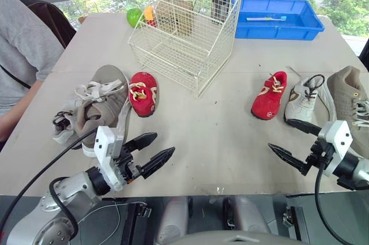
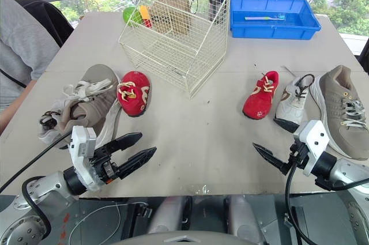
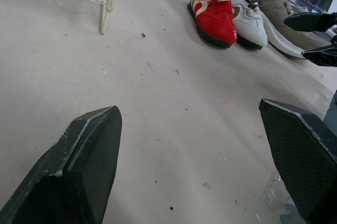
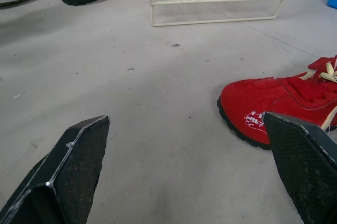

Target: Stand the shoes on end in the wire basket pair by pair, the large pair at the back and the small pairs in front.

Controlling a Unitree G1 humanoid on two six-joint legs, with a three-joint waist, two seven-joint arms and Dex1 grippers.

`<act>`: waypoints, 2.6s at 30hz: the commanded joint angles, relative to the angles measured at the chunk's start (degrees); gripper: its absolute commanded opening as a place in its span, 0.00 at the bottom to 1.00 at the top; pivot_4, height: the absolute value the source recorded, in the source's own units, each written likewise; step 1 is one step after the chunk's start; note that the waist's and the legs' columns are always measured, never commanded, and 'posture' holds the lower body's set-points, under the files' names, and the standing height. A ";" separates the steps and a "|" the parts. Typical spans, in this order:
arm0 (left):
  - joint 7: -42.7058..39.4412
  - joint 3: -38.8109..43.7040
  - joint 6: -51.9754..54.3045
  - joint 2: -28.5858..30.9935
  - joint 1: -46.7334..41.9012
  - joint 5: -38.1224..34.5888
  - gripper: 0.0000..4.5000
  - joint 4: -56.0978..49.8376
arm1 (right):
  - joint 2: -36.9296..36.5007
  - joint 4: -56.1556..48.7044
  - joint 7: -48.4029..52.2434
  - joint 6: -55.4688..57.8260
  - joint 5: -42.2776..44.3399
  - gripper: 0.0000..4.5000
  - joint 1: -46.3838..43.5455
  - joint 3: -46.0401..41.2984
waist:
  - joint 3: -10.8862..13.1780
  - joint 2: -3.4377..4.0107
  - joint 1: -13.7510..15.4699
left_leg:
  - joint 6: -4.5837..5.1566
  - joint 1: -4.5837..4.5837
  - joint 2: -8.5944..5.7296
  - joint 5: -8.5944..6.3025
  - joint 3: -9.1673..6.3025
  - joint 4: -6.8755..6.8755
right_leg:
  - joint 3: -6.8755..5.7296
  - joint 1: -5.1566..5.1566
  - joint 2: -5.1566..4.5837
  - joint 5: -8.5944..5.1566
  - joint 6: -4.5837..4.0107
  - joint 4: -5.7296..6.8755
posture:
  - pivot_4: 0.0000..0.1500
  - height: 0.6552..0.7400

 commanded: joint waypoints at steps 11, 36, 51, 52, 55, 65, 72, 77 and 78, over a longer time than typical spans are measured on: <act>-0.34 2.12 -9.74 -5.61 0.17 2.15 0.99 -4.10 | -2.56 -6.47 -12.38 28.62 8.13 1.00 -36.28 14.98 | 0.02 0.06 -0.86 | 0.00 0.02 0.01 0.00 0.09 0.02 | 0.12 -0.08 0.06 0.18 -0.03 0.08 | 1.00 1.00; -0.91 2.14 -15.29 -8.81 3.57 6.77 0.99 -1.53 | 32.47 78.48 -1.57 25.50 -17.48 1.00 -103.78 45.93 | 0.01 0.04 -1.25 | 0.02 -0.31 0.00 0.00 0.37 -0.16 | 0.04 -0.75 0.04 0.29 -0.05 0.35 | 1.00 1.00; 0.59 0.37 -15.54 -10.11 5.16 7.58 1.00 -2.85 | 35.97 92.88 8.37 10.66 -32.53 0.01 -104.91 46.55 | 0.02 0.06 -2.32 | 0.00 -0.24 0.01 0.00 0.43 -0.19 | 0.12 -0.78 0.02 0.32 -0.10 0.37 | 1.00 1.00; 0.57 0.25 -15.50 -10.06 4.82 7.66 1.00 -2.50 | 34.72 92.05 8.88 9.40 -33.61 0.01 -104.28 46.72 | 0.02 0.06 -2.24 | 0.00 -0.24 0.01 0.00 0.44 -0.20 | 0.13 -0.79 0.04 0.32 -0.10 0.37 | 1.00 1.00; 0.45 0.06 -15.39 -9.91 4.05 7.79 1.00 -1.78 | 30.07 89.27 10.57 5.85 -36.37 0.01 -102.61 46.70 | 0.02 0.07 -1.91 | 0.00 -0.31 0.03 0.00 0.37 -0.28 | 0.06 -0.84 0.06 0.32 -0.10 0.36 | 1.00 1.00; -0.49 0.53 -15.24 -9.41 4.12 7.85 1.00 -1.38 | 13.09 69.15 22.90 8.83 -37.06 0.01 -92.54 44.97 | 0.06 0.10 -0.42 | 0.01 -0.39 -0.07 -0.01 0.42 -0.30 | 0.04 -0.84 -0.13 0.33 -0.08 0.26 | 1.00 1.00; -0.82 1.78 -14.51 -8.04 3.74 6.93 1.00 -1.10 | 5.33 57.98 24.64 13.47 -36.44 0.01 -86.09 42.57 | 0.09 0.15 -0.52 | 0.01 -0.35 -0.02 0.00 0.35 -0.30 | 0.00 -0.81 -0.08 0.32 -0.09 0.31 | 1.00 1.00; -1.01 2.24 -14.23 -7.26 3.61 6.55 1.00 -0.98 | 4.33 58.23 20.83 15.14 -37.28 0.01 -84.24 40.72 | 0.09 0.15 -0.48 | 0.01 -0.34 -0.03 0.00 0.42 -0.28 | 0.05 -0.80 -0.08 0.33 -0.08 0.31 | 1.00 1.00; -0.90 2.24 -14.15 -7.20 3.58 6.46 1.00 -1.10 | 4.43 58.33 20.43 15.17 -37.22 0.01 -84.01 40.51 | 0.09 0.15 -0.44 | 0.01 -0.34 -0.03 0.00 0.41 -0.26 | 0.05 -0.80 -0.08 0.33 -0.08 0.31 | 1.00 1.00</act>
